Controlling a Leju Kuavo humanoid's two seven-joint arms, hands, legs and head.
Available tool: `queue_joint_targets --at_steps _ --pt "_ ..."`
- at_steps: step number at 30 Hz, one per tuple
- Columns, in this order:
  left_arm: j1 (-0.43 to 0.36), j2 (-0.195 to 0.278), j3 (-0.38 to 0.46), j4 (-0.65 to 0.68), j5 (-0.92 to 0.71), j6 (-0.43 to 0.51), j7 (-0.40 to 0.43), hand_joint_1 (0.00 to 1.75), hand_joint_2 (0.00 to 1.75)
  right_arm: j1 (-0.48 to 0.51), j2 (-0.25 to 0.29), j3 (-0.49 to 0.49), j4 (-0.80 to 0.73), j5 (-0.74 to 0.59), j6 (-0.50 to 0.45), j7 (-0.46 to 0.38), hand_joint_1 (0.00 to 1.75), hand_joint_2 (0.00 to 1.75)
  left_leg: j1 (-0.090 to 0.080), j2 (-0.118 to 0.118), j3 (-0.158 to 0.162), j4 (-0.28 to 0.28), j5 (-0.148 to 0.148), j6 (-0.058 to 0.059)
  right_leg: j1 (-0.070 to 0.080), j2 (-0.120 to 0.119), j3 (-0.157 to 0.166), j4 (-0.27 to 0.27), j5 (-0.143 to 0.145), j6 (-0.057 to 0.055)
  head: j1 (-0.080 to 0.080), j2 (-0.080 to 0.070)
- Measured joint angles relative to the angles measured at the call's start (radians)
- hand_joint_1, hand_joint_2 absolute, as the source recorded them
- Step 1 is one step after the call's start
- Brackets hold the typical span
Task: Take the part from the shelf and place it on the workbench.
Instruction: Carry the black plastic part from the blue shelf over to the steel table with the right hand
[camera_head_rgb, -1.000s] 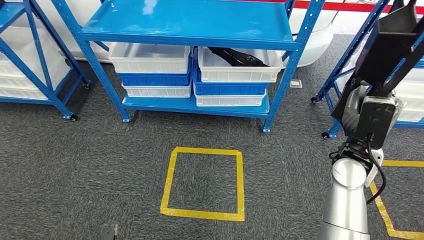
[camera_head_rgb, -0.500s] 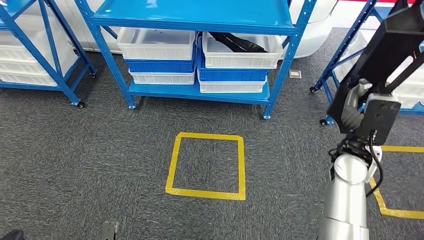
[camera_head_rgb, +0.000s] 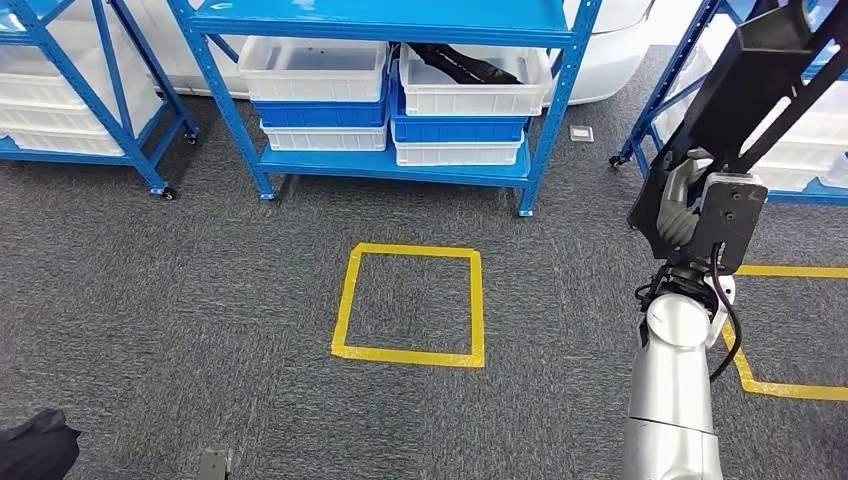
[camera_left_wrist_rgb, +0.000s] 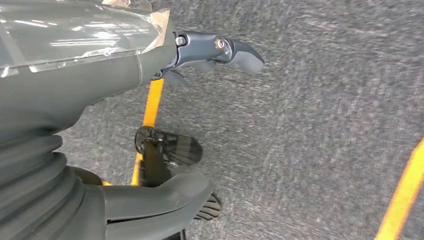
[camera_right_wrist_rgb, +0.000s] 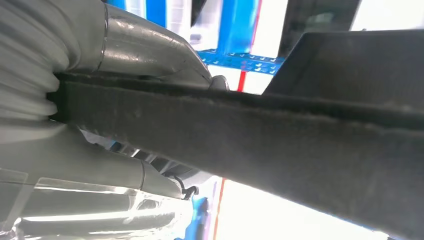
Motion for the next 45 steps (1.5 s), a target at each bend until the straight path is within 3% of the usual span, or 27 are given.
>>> queue_joint_targets --at_steps 2,3,5,7,8,9,10,12,14,16,17,18,20,22,24,25,26,28,30,34,36,38,39,40,41,43,45 --pt "0.001 0.0 0.0 0.0 0.001 0.0 -0.001 0.0 1.75 -0.004 0.0 0.0 0.002 0.0 -0.003 0.0 1.75 1.75 -0.003 0.003 -0.002 -0.025 0.007 0.014 -0.003 -0.002 -0.005 -0.005 0.018 0.014 0.0 0.0" --pt "0.002 0.0 0.0 0.0 0.002 0.0 -0.001 0.0 1.75 -0.004 0.0 0.0 0.004 0.0 -0.004 0.0 1.75 1.75 -0.002 0.005 -0.012 -0.028 0.02 0.022 -0.004 -0.001 -0.012 -0.001 0.012 0.016 0.0 0.0" --pt "0.003 0.0 0.001 0.001 0.008 0.0 0.0 0.0 1.75 -0.005 0.0 0.0 0.006 0.001 -0.007 0.0 1.75 1.75 0.002 0.01 -0.04 -0.033 0.052 0.036 -0.006 0.002 -0.038 0.054 -0.057 0.007 0.005 0.0" --pt "0.005 0.001 0.003 0.001 0.018 0.0 0.0 0.0 1.75 -0.005 -0.001 0.0 0.008 0.002 -0.009 0.0 1.75 1.75 0.001 0.011 -0.075 -0.032 0.083 0.04 -0.006 0.004 -0.065 0.176 -0.153 -0.002 0.012 0.0" --pt "0.006 0.001 0.004 0.001 0.024 0.0 -0.002 0.0 1.75 -0.005 -0.001 0.0 0.01 0.003 -0.01 0.0 1.75 1.75 0.0 0.011 -0.095 -0.031 0.098 0.039 -0.006 0.004 -0.07 0.239 -0.176 0.002 0.013 0.0" --pt "0.008 0.001 0.006 0.001 0.029 0.0 -0.006 0.0 1.75 -0.006 0.0 0.0 0.012 0.003 -0.01 0.001 1.75 1.75 0.0 0.011 -0.115 -0.031 0.113 0.038 -0.007 0.005 -0.066 0.284 -0.176 0.012 0.013 0.0" --pt "0.009 0.002 0.009 0.001 0.034 -0.001 -0.012 0.0 1.75 -0.006 0.0 0.001 0.014 0.003 -0.01 0.001 1.75 1.75 0.0 0.011 -0.134 -0.03 0.126 0.035 -0.007 0.005 -0.049 0.297 -0.157 0.024 0.014 0.0" --pt "0.012 0.002 0.018 0.001 0.043 -0.002 -0.023 0.0 1.75 -0.011 0.002 0.004 0.019 0.005 -0.01 0.002 1.75 1.75 0.0 0.012 -0.165 -0.03 0.152 0.028 -0.007 0.005 0.036 0.22 -0.118 0.036 0.015 0.0" --pt "0.015 0.003 0.026 0.0 0.048 0.0 -0.029 0.0 1.75 -0.022 0.006 0.01 0.021 0.009 -0.011 0.002 1.75 1.75 -0.004 0.012 -0.184 -0.027 0.174 0.018 -0.003 0.005 0.155 0.056 -0.145 0.022 0.014 0.0" --pt "0.018 0.004 0.03 0.0 0.052 0.0 -0.032 0.0 1.75 -0.032 0.01 0.015 0.023 0.014 -0.011 0.003 1.75 1.75 -0.005 0.014 -0.192 -0.03 0.195 0.006 0.003 0.006 0.207 -0.039 -0.18 0.003 0.012 0.0" --pt "0.022 0.005 0.032 0.0 0.055 0.0 -0.035 0.0 1.75 -0.034 0.011 0.016 0.026 0.017 -0.012 0.004 1.75 1.75 -0.003 0.014 -0.195 -0.033 0.204 0.0 0.003 0.006 0.202 -0.045 -0.179 -0.006 0.011 0.0" --pt "0.025 0.006 0.035 0.0 0.059 0.0 -0.037 0.0 1.75 -0.035 0.013 0.016 0.03 0.022 -0.013 0.005 1.75 1.75 0.0 0.013 -0.198 -0.031 0.2 -0.006 0.003 0.006 0.196 -0.044 -0.172 -0.015 0.01 0.0" --pt "0.033 0.007 0.043 0.0 0.064 -0.001 -0.04 0.0 1.75 -0.04 0.016 0.018 0.037 0.033 -0.016 0.007 1.75 1.75 0.005 0.01 -0.219 0.018 0.141 -0.018 0.0 0.004 0.188 -0.045 -0.154 -0.035 0.007 0.0" --pt "0.036 0.007 0.049 0.001 0.067 -0.001 -0.041 0.0 1.75 -0.043 0.018 0.021 0.044 0.041 -0.019 0.008 1.75 1.75 0.008 0.008 -0.259 0.139 0.048 -0.028 0.001 0.004 0.174 -0.043 -0.137 -0.043 0.003 0.0" --pt "0.037 0.007 0.052 0.0 0.069 0.0 -0.042 0.0 1.75 -0.044 0.02 0.023 0.052 0.047 -0.02 0.008 1.75 1.75 0.008 0.008 -0.285 0.246 0.014 -0.031 0.004 0.004 0.156 -0.04 -0.125 -0.043 0.002 0.0" --pt "0.038 0.007 0.054 0.0 0.07 0.0 -0.042 0.0 1.75 -0.044 0.02 0.024 0.057 0.049 -0.021 0.008 1.75 1.75 0.008 0.008 -0.276 0.255 0.023 -0.03 0.005 0.005 0.149 -0.037 -0.122 -0.042 0.001 0.0" --pt "0.038 0.007 0.055 0.0 0.073 0.0 -0.043 0.0 1.75 -0.045 0.021 0.024 0.062 0.052 -0.023 0.006 1.75 1.75 0.008 0.007 -0.246 0.223 0.043 -0.027 0.006 0.005 0.143 -0.034 -0.12 -0.041 0.001 0.0" --pt "0.038 0.008 0.058 0.0 0.077 0.001 -0.046 0.0 1.75 -0.049 0.022 0.028 0.072 0.056 -0.027 0.002 1.75 1.75 0.006 0.004 -0.151 0.092 0.079 -0.013 0.01 0.005 0.136 -0.027 -0.119 -0.039 0.001 0.0" --pt "0.037 0.009 0.061 0.0 0.079 0.003 -0.048 0.0 1.75 -0.059 0.024 0.033 0.082 0.062 -0.034 -0.003 1.75 1.75 0.001 0.002 -0.093 -0.001 0.086 -0.001 0.013 0.005 0.131 -0.024 -0.117 -0.034 0.002 0.0" --pt "0.038 0.009 0.071 0.0 0.085 0.006 -0.05 0.0 1.75 -0.069 0.029 0.039 0.1 0.079 -0.054 -0.011 1.75 1.75 0.002 0.005 -0.087 -0.035 0.092 0.018 0.012 0.005 0.115 -0.012 -0.121 -0.017 0.002 0.0" --pt "0.038 0.009 0.074 0.0 0.086 0.006 -0.051 0.0 1.75 -0.075 0.029 0.039 0.107 0.084 -0.058 -0.012 1.75 1.75 0.007 0.006 -0.088 -0.047 0.101 0.029 0.009 0.007 0.072 0.071 -0.165 -0.016 0.006 0.0" --pt "0.039 0.009 0.076 0.0 0.086 0.008 -0.051 0.0 1.75 -0.077 0.029 0.04 0.116 0.087 -0.062 -0.013 1.75 1.75 0.007 0.002 -0.095 -0.047 0.106 0.032 0.003 0.008 0.008 0.213 -0.219 -0.014 0.01 0.0" --pt "0.041 0.009 0.076 0.0 0.086 0.009 -0.051 0.0 1.75 -0.076 0.029 0.04 0.122 0.088 -0.063 -0.013 1.75 1.75 0.007 -0.002 -0.097 -0.046 0.107 0.031 -0.001 0.008 -0.013 0.26 -0.232 -0.009 0.01 0.0" --pt "0.042 0.008 0.077 0.0 0.086 0.009 -0.051 0.0 1.75 -0.075 0.029 0.04 0.128 0.088 -0.064 -0.013 1.75 1.75 0.008 -0.006 -0.099 -0.045 0.109 0.03 -0.006 0.008 -0.017 0.272 -0.229 0.0 0.011 0.0" --pt "0.043 0.008 0.077 0.0 0.086 0.01 -0.051 0.0 1.75 -0.075 0.029 0.04 0.134 0.089 -0.064 -0.013 1.75 1.75 0.009 -0.012 -0.101 -0.043 0.111 0.028 -0.011 0.009 0.0 0.24 -0.21 0.012 0.011 0.0" --pt "0.043 0.008 0.077 0.0 0.085 0.011 -0.051 0.0 1.75 -0.077 0.029 0.04 0.141 0.089 -0.065 -0.013 1.75 1.75 0.01 -0.026 -0.104 -0.036 0.111 0.02 -0.022 0.023 0.072 0.098 -0.155 0.034 0.012 0.0" --pt "0.042 0.008 0.077 0.0 0.085 0.011 -0.051 0.0 1.75 -0.079 0.029 0.04 0.146 0.09 -0.065 -0.013 1.75 1.75 0.009 -0.039 -0.116 -0.026 0.114 0.006 -0.025 0.041 0.116 0.005 -0.126 0.036 0.013 0.0"
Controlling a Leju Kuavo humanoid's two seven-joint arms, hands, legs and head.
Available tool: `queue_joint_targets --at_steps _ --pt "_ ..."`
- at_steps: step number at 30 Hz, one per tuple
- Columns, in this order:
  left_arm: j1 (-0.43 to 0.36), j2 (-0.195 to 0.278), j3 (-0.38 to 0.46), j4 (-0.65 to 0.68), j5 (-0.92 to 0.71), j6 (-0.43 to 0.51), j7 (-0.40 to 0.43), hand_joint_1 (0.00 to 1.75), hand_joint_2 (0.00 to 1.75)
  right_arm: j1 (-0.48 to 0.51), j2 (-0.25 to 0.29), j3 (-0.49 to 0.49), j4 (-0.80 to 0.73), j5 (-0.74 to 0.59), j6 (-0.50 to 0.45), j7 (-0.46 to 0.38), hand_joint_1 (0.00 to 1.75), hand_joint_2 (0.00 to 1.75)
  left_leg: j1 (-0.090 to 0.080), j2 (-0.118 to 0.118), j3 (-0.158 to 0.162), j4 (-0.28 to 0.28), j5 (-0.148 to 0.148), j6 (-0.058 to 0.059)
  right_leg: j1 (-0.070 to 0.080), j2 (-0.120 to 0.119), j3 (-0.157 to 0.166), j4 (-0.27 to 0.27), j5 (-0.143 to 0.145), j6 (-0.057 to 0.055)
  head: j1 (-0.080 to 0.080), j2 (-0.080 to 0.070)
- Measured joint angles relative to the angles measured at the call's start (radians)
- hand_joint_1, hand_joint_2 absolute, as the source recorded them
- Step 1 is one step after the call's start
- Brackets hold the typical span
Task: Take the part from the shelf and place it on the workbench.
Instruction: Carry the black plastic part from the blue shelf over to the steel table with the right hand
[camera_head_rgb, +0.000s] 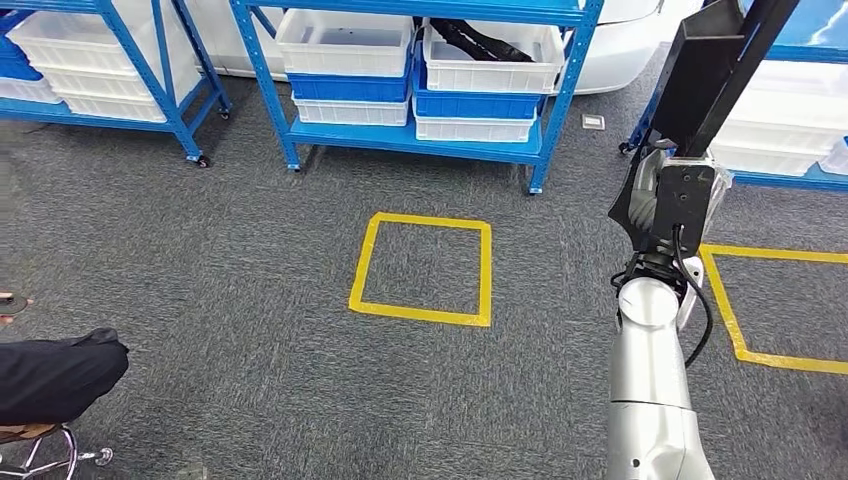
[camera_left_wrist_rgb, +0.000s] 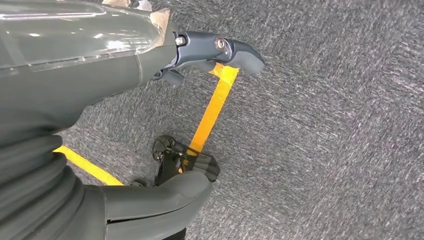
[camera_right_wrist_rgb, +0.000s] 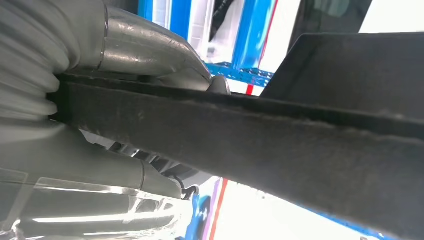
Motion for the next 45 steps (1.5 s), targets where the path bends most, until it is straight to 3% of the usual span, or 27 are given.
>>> queue_joint_targets --at_steps 3,5,8,10,11,13,15,16,18,20,21,23,25,26,27,29,31,33,34,36,38,39,40,41,43,45 --pt "0.005 0.0 0.0 0.0 0.0 0.001 0.0 0.0 1.75 -0.001 0.0 0.001 0.008 0.0 0.0 0.0 1.75 1.75 0.004 -0.012 -0.017 0.002 0.01 -0.024 0.005 -0.006 -0.005 -0.006 0.008 -0.02 0.0 0.0" --pt "0.007 0.001 0.001 0.0 0.0 0.002 0.0 0.0 1.75 -0.003 0.001 0.002 0.01 0.0 -0.001 0.0 1.75 1.75 0.006 0.006 -0.035 0.035 -0.015 -0.033 0.003 -0.019 -0.009 -0.008 0.015 -0.034 -0.005 0.0" --pt "0.007 0.001 0.001 0.0 0.001 0.003 -0.003 0.0 1.75 -0.005 0.002 0.004 0.014 0.0 -0.002 0.0 1.75 1.75 0.009 0.037 -0.113 0.214 -0.114 -0.042 0.009 -0.039 -0.014 -0.009 0.021 -0.05 -0.015 0.0" --pt "0.008 0.001 0.002 0.0 0.004 0.004 -0.006 0.0 1.75 -0.004 0.003 0.005 0.018 0.0 -0.002 0.0 1.75 1.75 0.009 0.04 -0.144 0.29 -0.135 -0.042 0.014 -0.054 -0.018 -0.008 0.022 -0.052 -0.016 0.0" --pt "0.008 0.001 0.002 0.0 0.004 0.006 -0.007 0.0 1.75 -0.004 0.004 0.006 0.019 0.0 -0.002 0.0 1.75 1.75 0.009 0.042 -0.13 0.27 -0.118 -0.04 0.016 -0.062 -0.018 -0.008 0.022 -0.052 -0.017 0.0" --pt "0.007 0.001 0.002 0.0 0.002 0.013 -0.008 0.0 1.75 -0.005 0.005 0.007 0.02 -0.001 -0.004 -0.001 1.75 1.75 0.007 0.059 -0.057 0.143 -0.06 -0.03 0.019 -0.076 -0.017 -0.008 0.022 -0.052 -0.018 0.0" --pt "0.006 0.0 0.002 0.0 0.001 0.019 -0.008 0.0 1.75 -0.005 0.006 0.006 0.02 -0.007 -0.007 -0.008 1.75 1.75 -0.002 0.083 0.0 0.035 -0.03 -0.019 0.027 -0.09 -0.018 -0.007 0.021 -0.049 -0.018 0.0" --pt "0.005 0.0 0.003 0.0 0.003 0.019 -0.008 0.0 1.75 -0.003 0.006 0.006 0.02 -0.012 -0.009 -0.013 1.75 1.75 -0.007 0.088 0.008 0.017 -0.03 -0.015 0.029 -0.097 -0.019 -0.007 0.021 -0.048 -0.018 0.0" --pt "0.008 -0.003 0.003 0.0 0.003 0.021 -0.01 0.0 1.75 0.006 0.01 0.006 0.017 -0.024 -0.011 -0.03 1.75 1.75 -0.01 0.075 0.005 0.012 -0.027 -0.006 0.031 -0.11 -0.02 -0.009 0.02 -0.042 -0.018 0.0" --pt "0.013 -0.006 0.004 0.0 0.002 0.025 -0.012 0.0 1.75 0.021 0.015 0.006 0.011 -0.038 -0.012 -0.052 1.75 1.75 -0.006 0.061 0.006 0.003 -0.018 0.008 0.027 -0.094 -0.03 0.012 0.003 -0.038 -0.016 0.0" --pt "0.015 -0.007 0.005 0.0 0.001 0.028 -0.013 0.0 1.75 0.031 0.016 0.006 0.008 -0.044 -0.012 -0.065 1.75 1.75 -0.003 0.053 0.007 -0.002 -0.013 0.015 0.026 -0.075 -0.048 0.05 -0.019 -0.039 -0.015 0.0" --pt "0.017 -0.01 0.007 0.0 0.002 0.029 -0.016 0.0 1.75 0.054 0.017 0.006 0.003 -0.055 -0.014 -0.088 1.75 1.75 -0.002 0.036 0.003 -0.003 -0.009 0.022 0.023 -0.041 -0.108 0.183 -0.077 -0.044 -0.011 0.0" --pt "0.02 -0.013 0.008 0.001 0.002 0.029 -0.019 0.0 1.75 0.088 0.019 0.007 -0.005 -0.065 -0.016 -0.103 1.75 1.75 -0.002 0.013 0.0 -0.003 -0.007 0.024 0.022 -0.033 -0.153 0.282 -0.107 -0.04 -0.01 0.0" --pt "0.022 -0.014 0.009 0.001 0.003 0.029 -0.021 0.0 1.75 0.105 0.021 0.009 -0.013 -0.072 -0.016 -0.107 1.75 1.75 -0.002 0.0 0.0 -0.002 -0.006 0.023 0.021 -0.032 -0.15 0.276 -0.097 -0.033 -0.009 0.0" --pt "0.023 -0.014 0.009 0.001 0.005 0.029 -0.022 0.0 1.75 0.121 0.023 0.013 -0.023 -0.08 -0.015 -0.11 1.75 1.75 -0.002 -0.012 0.0 -0.001 -0.005 0.022 0.019 -0.029 -0.126 0.228 -0.074 -0.024 -0.008 0.0" --pt "0.024 -0.016 0.011 0.001 0.009 0.028 -0.027 0.0 1.75 0.139 0.029 0.023 -0.045 -0.094 -0.012 -0.112 1.75 1.75 -0.004 -0.033 -0.003 0.005 -0.004 0.015 0.014 -0.005 -0.054 0.085 -0.021 -0.014 -0.007 0.0" --pt "0.024 -0.017 0.015 0.001 0.012 0.027 -0.031 0.0 1.75 0.149 0.036 0.034 -0.062 -0.106 -0.006 -0.113 1.75 1.75 -0.006 -0.048 -0.009 0.01 -0.003 0.004 0.015 0.012 -0.014 0.006 0.004 -0.021 -0.008 0.0" --pt "0.025 -0.017 0.018 0.001 0.012 0.026 -0.034 0.0 1.75 0.159 0.043 0.044 -0.072 -0.115 -0.001 -0.113 1.75 1.75 -0.004 -0.06 -0.015 0.007 0.004 -0.01 0.018 0.002 -0.011 -0.001 0.01 -0.036 -0.009 0.0" --pt "0.027 -0.017 0.02 0.001 0.012 0.026 -0.035 0.0 1.75 0.161 0.047 0.048 -0.076 -0.117 0.001 -0.113 1.75 1.75 -0.003 -0.057 -0.018 0.009 0.003 -0.016 0.018 -0.005 -0.01 -0.004 0.015 -0.044 -0.01 0.0" --pt "0.028 -0.017 0.022 0.001 0.012 0.026 -0.036 0.0 1.75 0.164 0.055 0.055 -0.083 -0.12 0.003 -0.112 1.75 1.75 -0.002 -0.022 -0.039 0.053 -0.03 -0.025 0.012 -0.022 -0.011 -0.011 0.023 -0.059 -0.018 0.0" --pt "0.026 -0.018 0.023 0.001 0.011 0.025 -0.037 0.0 1.75 0.167 0.058 0.058 -0.088 -0.125 0.006 -0.111 1.75 1.75 0.001 0.023 -0.092 0.174 -0.102 -0.035 0.012 -0.042 -0.015 -0.013 0.027 -0.067 -0.029 0.0" --pt "0.025 -0.018 0.023 0.001 0.01 0.024 -0.037 0.0 1.75 0.169 0.059 0.059 -0.089 -0.128 0.008 -0.109 1.75 1.75 0.004 0.033 -0.121 0.239 -0.132 -0.039 0.013 -0.053 -0.017 -0.012 0.027 -0.068 -0.031 0.0" --pt "0.025 -0.019 0.023 0.001 0.008 0.024 -0.038 0.0 1.75 0.17 0.059 0.059 -0.089 -0.13 0.01 -0.105 1.75 1.75 0.007 0.038 -0.137 0.28 -0.146 -0.043 0.013 -0.065 -0.019 -0.012 0.028 -0.069 -0.031 0.0" --pt "0.025 -0.019 0.023 0.001 0.006 0.023 -0.038 0.0 1.75 0.17 0.059 0.06 -0.089 -0.132 0.011 -0.101 1.75 1.75 0.01 0.042 -0.135 0.287 -0.143 -0.047 0.012 -0.076 -0.021 -0.012 0.029 -0.069 -0.032 0.0" --pt "0.023 -0.019 0.023 0.0 0.003 0.021 -0.038 0.0 1.75 0.17 0.059 0.061 -0.089 -0.134 0.012 -0.095 1.75 1.75 0.017 0.06 -0.07 0.186 -0.092 -0.053 0.009 -0.096 -0.02 -0.011 0.029 -0.066 -0.032 0.0" --pt "0.017 -0.024 0.023 0.0 0.002 0.02 -0.038 0.0 1.75 0.166 0.058 0.061 -0.09 -0.135 0.012 -0.092 1.75 1.75 0.018 0.101 0.005 0.06 -0.054 -0.055 0.014 -0.113 -0.02 -0.007 0.027 -0.055 -0.036 0.0"
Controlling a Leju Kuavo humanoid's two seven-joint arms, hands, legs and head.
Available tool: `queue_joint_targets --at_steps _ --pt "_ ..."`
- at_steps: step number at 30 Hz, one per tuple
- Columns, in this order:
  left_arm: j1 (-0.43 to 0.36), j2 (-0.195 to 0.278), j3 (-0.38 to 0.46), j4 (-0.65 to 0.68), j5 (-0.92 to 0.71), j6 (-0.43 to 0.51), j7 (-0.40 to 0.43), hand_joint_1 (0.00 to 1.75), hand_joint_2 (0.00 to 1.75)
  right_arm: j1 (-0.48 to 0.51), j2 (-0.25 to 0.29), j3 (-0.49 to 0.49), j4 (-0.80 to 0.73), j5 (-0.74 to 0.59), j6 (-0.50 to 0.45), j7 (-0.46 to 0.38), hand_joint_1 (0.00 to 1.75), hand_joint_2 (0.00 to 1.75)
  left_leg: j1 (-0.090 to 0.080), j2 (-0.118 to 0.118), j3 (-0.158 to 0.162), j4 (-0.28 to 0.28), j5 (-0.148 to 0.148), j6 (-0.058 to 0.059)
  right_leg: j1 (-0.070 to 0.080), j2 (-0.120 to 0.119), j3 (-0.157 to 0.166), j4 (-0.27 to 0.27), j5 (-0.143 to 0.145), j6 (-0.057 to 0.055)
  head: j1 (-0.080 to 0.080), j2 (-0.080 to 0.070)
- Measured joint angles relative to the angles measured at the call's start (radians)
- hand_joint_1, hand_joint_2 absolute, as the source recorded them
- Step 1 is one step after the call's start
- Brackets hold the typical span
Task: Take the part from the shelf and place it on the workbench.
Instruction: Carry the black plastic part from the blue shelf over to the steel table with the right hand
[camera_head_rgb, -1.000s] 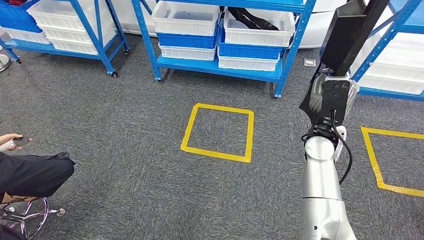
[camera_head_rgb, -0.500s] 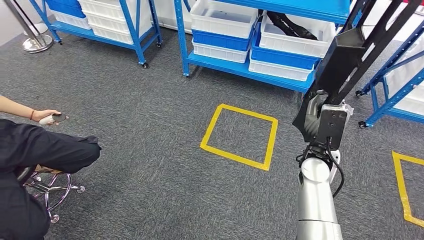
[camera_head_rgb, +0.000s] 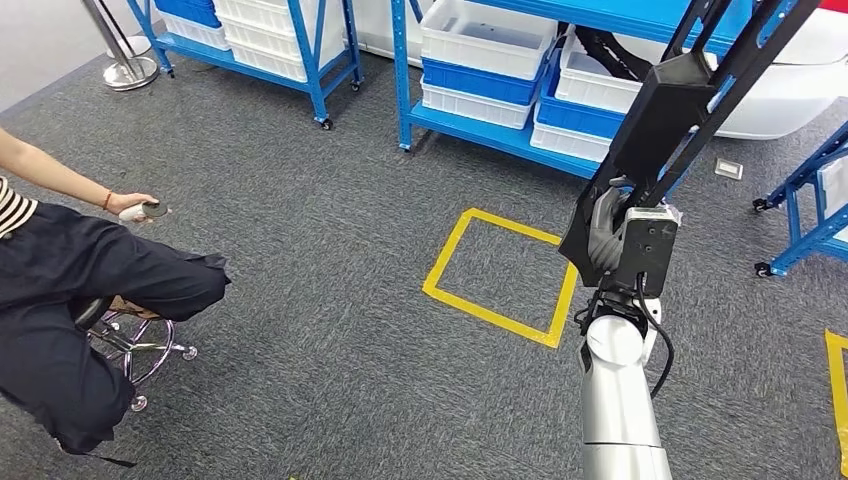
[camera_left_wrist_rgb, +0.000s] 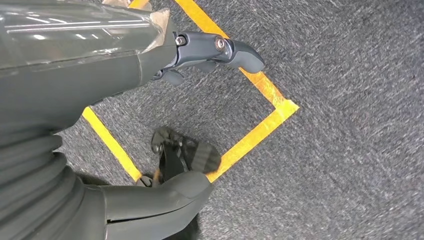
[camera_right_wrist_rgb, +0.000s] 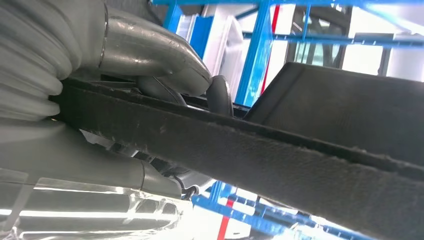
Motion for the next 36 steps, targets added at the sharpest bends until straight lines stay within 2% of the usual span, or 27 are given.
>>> queue_joint_targets --at_steps 1,2,4,5,6,8,10,11,12,14,16,17,19,20,22,23,24,25,26,27,28,30,31,32,34,35,36 --pt "-0.003 -0.003 0.0 0.0 -0.001 -0.001 0.0 0.0 1.75 -0.003 0.0 0.0 0.0 0.0 0.0 0.001 1.75 1.75 -0.001 0.012 0.017 -0.032 0.007 0.003 0.004 -0.007 0.001 0.0 0.0 0.008 0.001 0.0" --pt "-0.005 -0.005 0.0 -0.001 -0.004 -0.001 0.0 0.0 1.75 -0.005 0.0 0.001 -0.001 -0.001 0.0 0.002 1.75 1.75 -0.004 0.013 0.019 -0.043 0.008 0.01 0.007 -0.014 0.001 -0.001 0.001 0.016 0.003 0.0" --pt "-0.006 -0.006 0.0 -0.002 -0.012 -0.005 0.0 0.0 1.75 -0.009 -0.001 0.001 -0.001 -0.005 0.0 0.008 1.75 1.75 -0.006 -0.01 0.013 -0.044 0.016 0.028 0.003 -0.026 0.003 -0.007 0.002 0.029 0.009 0.0" --pt "-0.006 -0.006 -0.001 -0.002 -0.017 -0.008 0.0 0.0 1.75 -0.009 -0.003 0.001 -0.001 -0.008 0.0 0.012 1.75 1.75 -0.006 -0.02 0.011 -0.047 0.021 0.037 0.0 -0.015 -0.002 0.002 -0.005 0.032 0.011 0.0" --pt "-0.009 -0.007 -0.001 -0.002 -0.022 -0.012 0.001 0.0 1.75 -0.008 -0.007 -0.001 -0.001 -0.01 0.0 0.016 1.75 1.75 -0.005 -0.031 0.009 -0.049 0.025 0.046 -0.003 0.007 -0.015 0.03 -0.023 0.031 0.013 0.0" --pt "-0.017 -0.008 -0.006 -0.003 -0.035 -0.019 0.008 0.0 1.75 0.0 -0.02 -0.009 -0.006 -0.013 0.0 0.021 1.75 1.75 -0.009 -0.056 0.004 -0.05 0.032 0.06 -0.003 0.06 -0.071 0.151 -0.082 0.021 0.018 0.0" --pt "-0.025 -0.01 -0.014 -0.003 -0.046 -0.023 0.021 0.0 1.75 0.021 -0.035 -0.022 -0.016 -0.014 -0.001 0.024 1.75 1.75 -0.015 -0.086 -0.001 -0.05 0.035 0.067 0.001 0.078 -0.132 0.28 -0.126 0.015 0.022 0.0" --pt "-0.026 -0.011 -0.018 -0.003 -0.049 -0.022 0.029 0.0 1.75 0.033 -0.041 -0.028 -0.023 -0.014 -0.001 0.025 1.75 1.75 -0.018 -0.101 -0.002 -0.05 0.036 0.069 0.004 0.081 -0.144 0.3 -0.128 0.015 0.023 0.0" --pt "-0.027 -0.011 -0.022 -0.003 -0.052 -0.019 0.038 0.0 1.75 0.046 -0.045 -0.033 -0.032 -0.014 -0.001 0.026 1.75 1.75 -0.021 -0.116 -0.002 -0.05 0.037 0.07 0.007 0.084 -0.135 0.277 -0.112 0.017 0.023 0.0" --pt "-0.026 -0.012 -0.026 -0.003 -0.053 -0.011 0.056 0.0 1.75 0.066 -0.049 -0.042 -0.056 -0.012 -0.002 0.027 1.75 1.75 -0.025 -0.14 -0.001 -0.049 0.038 0.07 0.012 0.106 -0.073 0.141 -0.056 0.018 0.025 0.0" --pt "-0.026 -0.015 -0.027 -0.002 -0.053 -0.001 0.073 0.0 1.75 0.075 -0.049 -0.046 -0.08 -0.009 -0.002 0.028 1.75 1.75 -0.031 -0.158 -0.003 -0.047 0.038 0.068 0.018 0.135 -0.017 0.029 -0.015 0.009 0.025 0.0" --pt "-0.024 -0.016 -0.027 -0.002 -0.053 0.003 0.08 0.0 1.75 0.077 -0.05 -0.047 -0.088 -0.008 -0.002 0.029 1.75 1.75 -0.032 -0.165 -0.005 -0.047 0.039 0.064 0.021 0.142 -0.006 0.008 -0.008 0.004 0.024 0.0" --pt "-0.019 -0.016 -0.027 -0.002 -0.053 0.008 0.089 0.0 1.75 0.081 -0.049 -0.048 -0.099 -0.006 -0.002 0.033 1.75 1.75 -0.032 -0.177 -0.009 -0.047 0.042 0.056 0.021 0.127 -0.003 0.001 -0.002 -0.003 0.024 0.0" --pt "-0.016 -0.015 -0.027 -0.002 -0.053 0.011 0.091 0.0 1.75 0.083 -0.049 -0.049 -0.104 -0.005 -0.002 0.034 1.75 1.75 -0.033 -0.167 -0.013 -0.042 0.038 0.051 0.018 0.118 -0.001 -0.002 0.001 -0.007 0.024 0.0" --pt "-0.016 -0.013 -0.027 -0.002 -0.052 0.019 0.098 0.0 1.75 0.084 -0.048 -0.052 -0.113 -0.004 -0.003 0.035 1.75 1.75 -0.035 -0.117 -0.042 0.017 -0.003 0.039 0.011 0.098 0.002 -0.009 0.006 -0.016 0.018 0.0" --pt "-0.016 -0.011 -0.027 -0.002 -0.051 0.024 0.101 0.0 1.75 0.084 -0.049 -0.054 -0.116 -0.003 -0.003 0.035 1.75 1.75 -0.034 -0.087 -0.072 0.077 -0.037 0.033 0.011 0.087 0.002 -0.01 0.005 -0.018 0.016 0.0" --pt "-0.016 -0.01 -0.027 -0.002 -0.048 0.026 0.105 0.0 1.75 0.086 -0.049 -0.055 -0.118 -0.003 -0.004 0.035 1.75 1.75 -0.03 -0.071 -0.108 0.148 -0.07 0.027 0.011 0.076 0.001 -0.01 0.005 -0.019 0.012 0.0" --pt "-0.016 -0.009 -0.027 -0.002 -0.046 0.028 0.108 0.0 1.75 0.088 -0.049 -0.057 -0.119 -0.003 -0.004 0.036 1.75 1.75 -0.026 -0.064 -0.14 0.209 -0.092 0.023 0.011 0.065 0.001 -0.01 0.004 -0.019 0.011 0.0" --pt "-0.015 -0.008 -0.027 -0.002 -0.044 0.029 0.11 0.0 1.75 0.09 -0.049 -0.059 -0.119 -0.002 -0.004 0.036 1.75 1.75 -0.022 -0.061 -0.157 0.241 -0.096 0.019 0.011 0.054 0.0 -0.009 0.004 -0.019 0.01 0.0" --pt "-0.014 -0.007 -0.027 -0.002 -0.043 0.031 0.112 0.0 1.75 0.092 -0.049 -0.061 -0.119 -0.002 -0.005 0.036 1.75 1.75 -0.018 -0.057 -0.155 0.233 -0.081 0.016 0.011 0.043 0.0 -0.009 0.003 -0.02 0.009 0.0" --pt "-0.014 -0.006 -0.027 -0.002 -0.042 0.034 0.113 0.0 1.75 0.093 -0.049 -0.062 -0.119 -0.002 -0.005 0.037 1.75 1.75 -0.016 -0.05 -0.13 0.184 -0.051 0.015 0.01 0.033 0.001 -0.009 0.002 -0.019 0.009 0.0" --pt "-0.016 -0.004 -0.027 -0.002 -0.039 0.038 0.113 0.0 1.75 0.093 -0.049 -0.065 -0.12 -0.001 -0.006 0.037 1.75 1.75 -0.017 -0.011 -0.05 0.04 0.01 0.018 0.015 0.016 0.005 -0.008 -0.004 -0.012 0.007 0.0" --pt "-0.018 -0.003 -0.027 -0.002 -0.036 0.039 0.11 0.0 1.75 0.092 -0.049 -0.066 -0.12 0.0 -0.006 0.037 1.75 1.75 -0.02 0.004 -0.021 -0.014 0.027 0.023 0.019 0.008 0.008 -0.007 -0.007 -0.007 0.009 0.0" --pt "-0.019 -0.003 -0.026 -0.002 -0.033 0.039 0.108 0.0 1.75 0.091 -0.049 -0.067 -0.12 0.0 -0.006 0.037 1.75 1.75 -0.023 0.012 -0.006 -0.041 0.032 0.028 0.022 0.001 0.01 -0.007 -0.009 -0.002 0.011 0.0" --pt "-0.02 -0.003 -0.025 -0.002 -0.025 0.039 0.104 0.0 1.75 0.087 -0.048 -0.068 -0.119 0.0 -0.006 0.036 1.75 1.75 -0.028 -0.006 -0.006 -0.05 0.034 0.041 0.023 -0.018 0.015 -0.01 -0.012 0.007 0.016 0.0" --pt "-0.02 -0.003 -0.024 -0.002 -0.023 0.039 0.103 0.0 1.75 0.085 -0.048 -0.068 -0.119 -0.002 -0.004 0.035 1.75 1.75 -0.027 -0.016 -0.004 -0.053 0.037 0.048 0.02 -0.017 0.014 -0.006 -0.017 0.011 0.017 0.0" --pt "-0.02 -0.003 -0.024 -0.002 -0.021 0.04 0.102 0.0 1.75 0.083 -0.048 -0.068 -0.118 -0.005 -0.003 0.033 1.75 1.75 -0.025 -0.027 -0.003 -0.057 0.041 0.056 0.017 -0.002 0.007 0.012 -0.03 0.013 0.019 0.0"
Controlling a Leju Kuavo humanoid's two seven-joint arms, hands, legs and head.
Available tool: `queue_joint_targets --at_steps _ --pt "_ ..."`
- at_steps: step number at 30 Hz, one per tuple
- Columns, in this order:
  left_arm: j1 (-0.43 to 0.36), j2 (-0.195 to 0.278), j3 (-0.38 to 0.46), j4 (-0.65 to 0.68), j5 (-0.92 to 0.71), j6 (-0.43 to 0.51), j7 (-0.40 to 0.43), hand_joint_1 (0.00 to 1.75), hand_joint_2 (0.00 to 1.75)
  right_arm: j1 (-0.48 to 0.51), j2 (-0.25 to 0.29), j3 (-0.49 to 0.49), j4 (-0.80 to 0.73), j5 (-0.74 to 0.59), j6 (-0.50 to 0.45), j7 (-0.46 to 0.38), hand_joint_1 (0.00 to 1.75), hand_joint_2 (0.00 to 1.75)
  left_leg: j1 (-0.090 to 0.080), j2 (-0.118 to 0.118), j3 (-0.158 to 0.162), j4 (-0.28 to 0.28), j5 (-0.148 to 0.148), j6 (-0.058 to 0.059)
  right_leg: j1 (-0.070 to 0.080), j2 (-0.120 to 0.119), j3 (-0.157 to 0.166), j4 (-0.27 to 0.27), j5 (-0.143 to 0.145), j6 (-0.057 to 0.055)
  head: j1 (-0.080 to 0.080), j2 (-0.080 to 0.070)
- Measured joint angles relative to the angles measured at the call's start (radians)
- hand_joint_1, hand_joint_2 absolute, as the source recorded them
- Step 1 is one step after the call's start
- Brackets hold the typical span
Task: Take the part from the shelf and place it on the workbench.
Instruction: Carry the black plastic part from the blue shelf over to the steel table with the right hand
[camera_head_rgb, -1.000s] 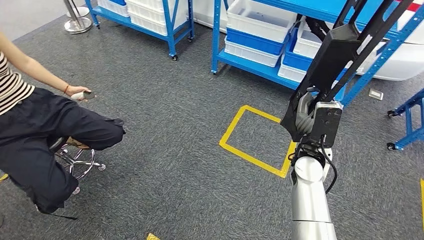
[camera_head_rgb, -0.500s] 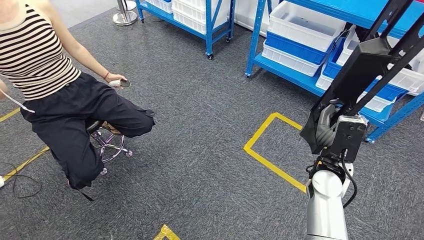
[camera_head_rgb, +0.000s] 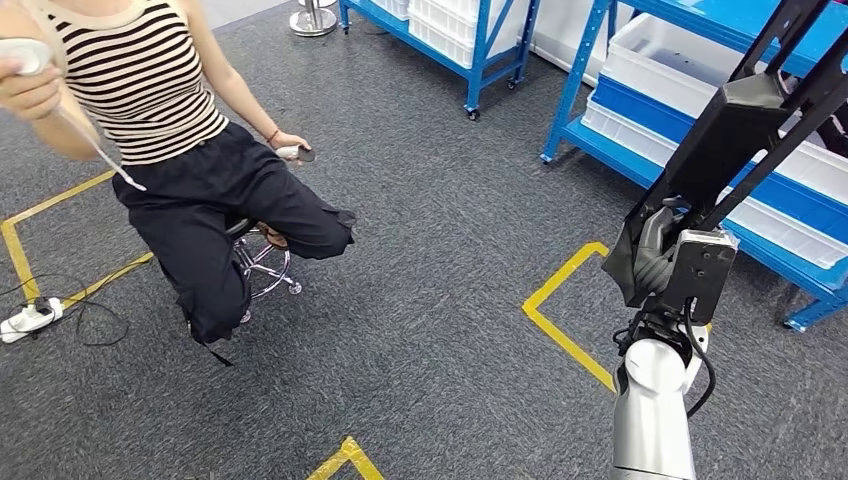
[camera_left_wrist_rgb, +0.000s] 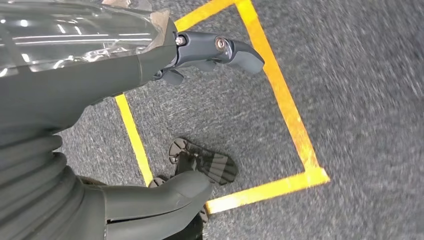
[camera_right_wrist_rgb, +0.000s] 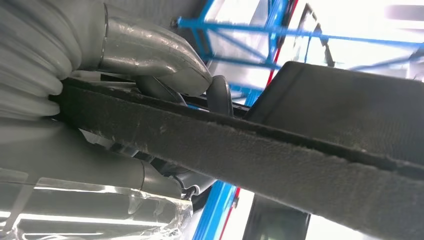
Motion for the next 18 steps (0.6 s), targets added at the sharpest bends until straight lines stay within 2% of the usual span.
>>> queue_joint_targets --at_steps 1,3,4,5,6,7,9,10,11,12,13,14,16,18 --pt "-0.001 -0.001 0.0 0.0 0.001 0.001 -0.001 0.0 1.75 -0.003 0.0 0.0 0.002 -0.003 0.001 -0.003 1.75 1.75 0.003 -0.01 0.001 -0.004 0.004 0.007 -0.002 0.022 -0.016 0.037 -0.02 0.0 0.003 0.0" --pt "-0.003 -0.003 0.0 0.0 0.001 0.002 -0.004 0.0 1.75 -0.006 -0.003 0.0 0.007 -0.008 0.002 -0.01 1.75 1.75 0.005 -0.034 0.0 -0.006 0.008 0.015 -0.006 0.069 -0.08 0.171 -0.079 -0.006 0.009 0.0" --pt "-0.004 -0.004 0.0 0.0 0.001 0.003 -0.005 0.0 1.75 -0.006 -0.004 0.0 0.01 -0.009 0.002 -0.011 1.75 1.75 0.005 -0.047 -0.001 -0.006 0.009 0.016 -0.006 0.078 -0.113 0.239 -0.102 -0.006 0.011 0.0" --pt "-0.003 -0.005 0.001 0.0 0.002 0.004 -0.005 0.0 1.75 -0.006 -0.005 0.0 0.014 -0.009 0.003 -0.012 1.75 1.75 0.005 -0.061 -0.002 -0.006 0.009 0.016 -0.007 0.082 -0.137 0.283 -0.112 -0.003 0.011 0.0" --pt "-0.002 -0.005 0.001 0.0 0.002 0.005 -0.005 0.0 1.75 -0.008 -0.005 0.0 0.018 -0.01 0.003 -0.012 1.75 1.75 0.005 -0.076 -0.001 -0.005 0.009 0.016 -0.008 0.084 -0.141 0.286 -0.104 0.004 0.012 0.0" --pt "0.0 -0.006 0.001 0.0 0.002 0.007 -0.005 0.0 1.75 -0.011 -0.005 0.0 0.022 -0.01 0.003 -0.012 1.75 1.75 0.006 -0.089 -0.001 -0.004 0.009 0.015 -0.011 0.086 -0.124 0.245 -0.081 0.013 0.013 0.0" --pt "0.001 -0.006 0.001 0.0 0.001 0.013 -0.004 0.0 1.75 -0.024 -0.004 0.001 0.028 -0.009 0.003 -0.012 1.75 1.75 0.005 -0.114 -0.003 0.002 0.008 0.01 -0.019 0.113 -0.061 0.102 -0.019 0.031 0.014 0.0" --pt "0.001 -0.006 0.001 0.0 0.001 0.016 -0.003 0.0 1.75 -0.031 -0.004 0.003 0.031 -0.008 0.003 -0.013 1.75 1.75 0.004 -0.124 -0.007 0.007 0.007 0.005 -0.023 0.126 -0.036 0.047 0.003 0.033 0.014 0.0" --pt "0.003 -0.006 0.002 0.0 0.001 0.019 -0.001 0.0 1.75 -0.036 -0.003 0.005 0.034 -0.008 0.003 -0.014 1.75 1.75 0.003 -0.133 -0.011 0.01 0.008 -0.001 -0.023 0.136 -0.023 0.015 0.015 0.03 0.013 0.0" --pt "0.005 -0.006 0.002 0.0 0.0 0.023 0.001 0.0 1.75 -0.039 -0.002 0.007 0.038 -0.007 0.003 -0.014 1.75 1.75 0.003 -0.14 -0.016 0.011 0.01 -0.008 -0.021 0.137 -0.019 0.007 0.018 0.025 0.013 0.0" --pt "0.009 -0.005 0.002 0.0 -0.001 0.026 0.003 0.0 1.75 -0.041 -0.001 0.009 0.041 -0.006 0.003 -0.015 1.75 1.75 0.004 -0.147 -0.019 0.01 0.012 -0.013 -0.019 0.127 -0.02 0.006 0.021 0.018 0.012 0.0" --pt "0.014 -0.004 0.002 0.001 -0.002 0.029 0.006 0.0 1.75 -0.042 0.0 0.012 0.043 -0.006 0.003 -0.015 1.75 1.75 0.006 -0.144 -0.022 0.011 0.011 -0.018 -0.019 0.12 -0.02 0.006 0.023 0.012 0.012 0.0" --pt "0.02 -0.002 0.003 0.002 -0.004 0.035 0.01 0.0 1.75 -0.045 0.003 0.018 0.046 -0.007 0.0 -0.02 1.75 1.75 0.005 -0.099 -0.041 0.048 -0.014 -0.027 -0.021 0.104 -0.019 0.003 0.026 0.0 0.004 0.0" --pt "0.022 -0.001 0.004 0.002 -0.004 0.038 0.011 0.0 1.75 -0.045 0.003 0.021 0.046 -0.009 -0.005 -0.029 1.75 1.75 0.004 -0.046 -0.094 0.156 -0.072 -0.034 -0.017 0.085 -0.018 0.002 0.025 -0.011 -0.006 0.0"
